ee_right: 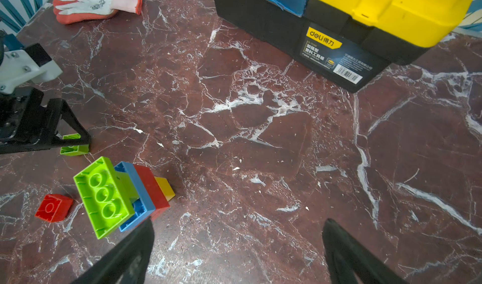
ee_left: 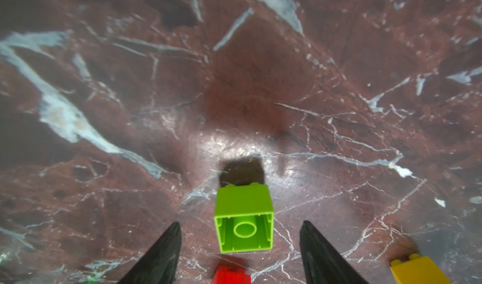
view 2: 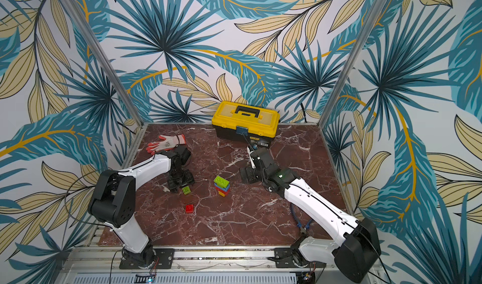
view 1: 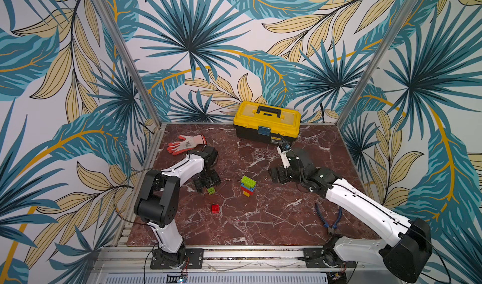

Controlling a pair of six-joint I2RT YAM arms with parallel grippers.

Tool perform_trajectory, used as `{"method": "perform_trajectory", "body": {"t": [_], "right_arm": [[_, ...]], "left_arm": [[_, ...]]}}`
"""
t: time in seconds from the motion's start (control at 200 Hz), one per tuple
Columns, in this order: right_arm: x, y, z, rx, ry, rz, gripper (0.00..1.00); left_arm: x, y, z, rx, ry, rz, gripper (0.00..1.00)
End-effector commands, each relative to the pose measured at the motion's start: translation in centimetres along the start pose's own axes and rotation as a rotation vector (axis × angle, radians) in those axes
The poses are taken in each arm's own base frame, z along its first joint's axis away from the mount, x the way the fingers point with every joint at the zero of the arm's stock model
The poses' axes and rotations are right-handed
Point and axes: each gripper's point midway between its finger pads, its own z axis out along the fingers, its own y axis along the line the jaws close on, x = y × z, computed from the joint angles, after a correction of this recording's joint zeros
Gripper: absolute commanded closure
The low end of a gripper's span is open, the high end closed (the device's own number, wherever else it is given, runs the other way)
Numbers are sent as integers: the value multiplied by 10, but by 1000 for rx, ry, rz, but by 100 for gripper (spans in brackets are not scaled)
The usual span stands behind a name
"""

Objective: Assemble a carrot with lego
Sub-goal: Pick up the lego brick from the center of the board.

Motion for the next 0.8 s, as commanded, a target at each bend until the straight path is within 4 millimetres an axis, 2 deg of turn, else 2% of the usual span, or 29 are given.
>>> {"method": "perform_trajectory", "body": {"t": [0.0, 0.16, 0.25, 0.396, 0.486, 0.666, 0.746, 0.791], "right_arm": [[7, 1, 2, -36, 10, 31, 1], [9, -1, 3, -43, 18, 44, 1], [10, 0, 4, -56, 26, 57, 2], [11, 2, 6, -75, 32, 81, 3], [11, 5, 6, -96, 35, 96, 4], [14, 16, 3, -188, 51, 156, 7], [16, 20, 1, -233, 63, 212, 7], [16, 21, 0, -256, 69, 254, 7]], "left_arm": [[-3, -4, -2, -6, -2, -6, 28], [-5, -5, 3, -16, 2, 5, 33], [-5, -4, 4, -19, 3, 13, 40], [-5, -5, 7, -17, 5, 22, 43], [-6, -5, 8, -14, 10, 24, 53], [-6, -5, 8, -13, 8, 34, 54], [-7, -4, 7, -10, 7, 43, 68], [-7, -4, 7, -9, 6, 48, 68]]}}
